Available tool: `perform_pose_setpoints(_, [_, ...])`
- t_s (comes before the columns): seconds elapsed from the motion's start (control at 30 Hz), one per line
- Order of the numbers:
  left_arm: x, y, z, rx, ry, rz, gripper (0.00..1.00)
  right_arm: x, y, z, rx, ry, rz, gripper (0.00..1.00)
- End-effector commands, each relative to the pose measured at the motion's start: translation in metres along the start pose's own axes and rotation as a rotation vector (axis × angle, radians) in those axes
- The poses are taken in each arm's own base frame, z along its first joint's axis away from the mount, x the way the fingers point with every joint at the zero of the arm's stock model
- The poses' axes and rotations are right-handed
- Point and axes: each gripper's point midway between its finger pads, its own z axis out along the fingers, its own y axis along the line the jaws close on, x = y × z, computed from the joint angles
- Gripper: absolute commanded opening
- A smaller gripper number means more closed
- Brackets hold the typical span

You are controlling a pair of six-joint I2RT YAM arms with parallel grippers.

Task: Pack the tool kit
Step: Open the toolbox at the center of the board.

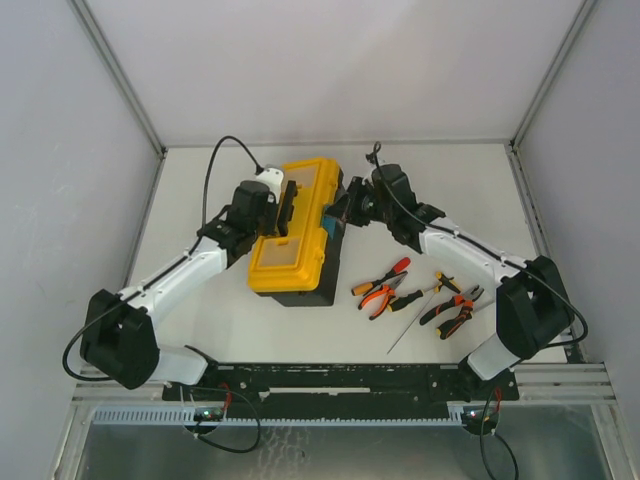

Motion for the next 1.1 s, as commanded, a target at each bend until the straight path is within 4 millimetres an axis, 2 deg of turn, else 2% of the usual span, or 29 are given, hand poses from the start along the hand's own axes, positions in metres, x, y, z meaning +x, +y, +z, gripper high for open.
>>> perform_pose_setpoints(0.0, [0.02, -0.061, -0.013, 0.251, 0.056, 0.111, 0.0, 0.007, 0.039, 0.011, -0.254, 0.032, 0.013, 0.0])
perform_pose_setpoints(0.03, [0.021, -0.061, -0.013, 0.25, 0.058, 0.109, 0.0, 0.004, 0.037, 0.011, -0.268, 0.022, 0.032, 0.0])
perform_pose_setpoints(0.07, [0.022, -0.061, -0.012, 0.249, 0.062, 0.105, 0.0, 0.003, 0.032, 0.01, -0.275, 0.009, 0.053, 0.06])
perform_pose_setpoints(0.17, [0.029, -0.061, -0.008, 0.259, 0.077, 0.067, 0.0, -0.003, 0.02, 0.003, -0.342, -0.04, 0.116, 0.31])
perform_pose_setpoints(0.33, [0.047, -0.055, 0.002, 0.287, 0.089, -0.066, 0.0, -0.001, 0.007, -0.005, -0.588, -0.022, 0.257, 0.62])
perform_pose_setpoints(0.47, [0.058, -0.046, 0.008, 0.323, 0.081, -0.167, 0.0, -0.001, 0.014, -0.007, -0.769, -0.008, 0.351, 0.72])
perform_pose_setpoints(0.53, [0.066, -0.044, 0.011, 0.329, 0.099, -0.178, 0.0, 0.001, 0.011, -0.003, -0.77, -0.005, 0.347, 0.81])
perform_pose_setpoints(0.6, [0.071, -0.042, 0.012, 0.334, 0.099, -0.186, 0.0, 0.003, 0.009, 0.001, -0.748, -0.001, 0.344, 0.83])
perform_pose_setpoints(0.73, [0.066, -0.044, 0.011, 0.356, 0.072, -0.18, 0.0, 0.001, 0.017, 0.001, -0.794, 0.016, 0.35, 0.76])
perform_pose_setpoints(0.9, [0.064, -0.047, 0.013, 0.371, 0.077, -0.177, 0.0, 0.007, 0.034, 0.001, -0.837, 0.056, 0.345, 0.58])
perform_pose_setpoints(1.07, [0.06, -0.051, 0.013, 0.394, 0.067, -0.184, 0.0, 0.009, 0.055, -0.005, -0.882, 0.062, 0.317, 0.45])
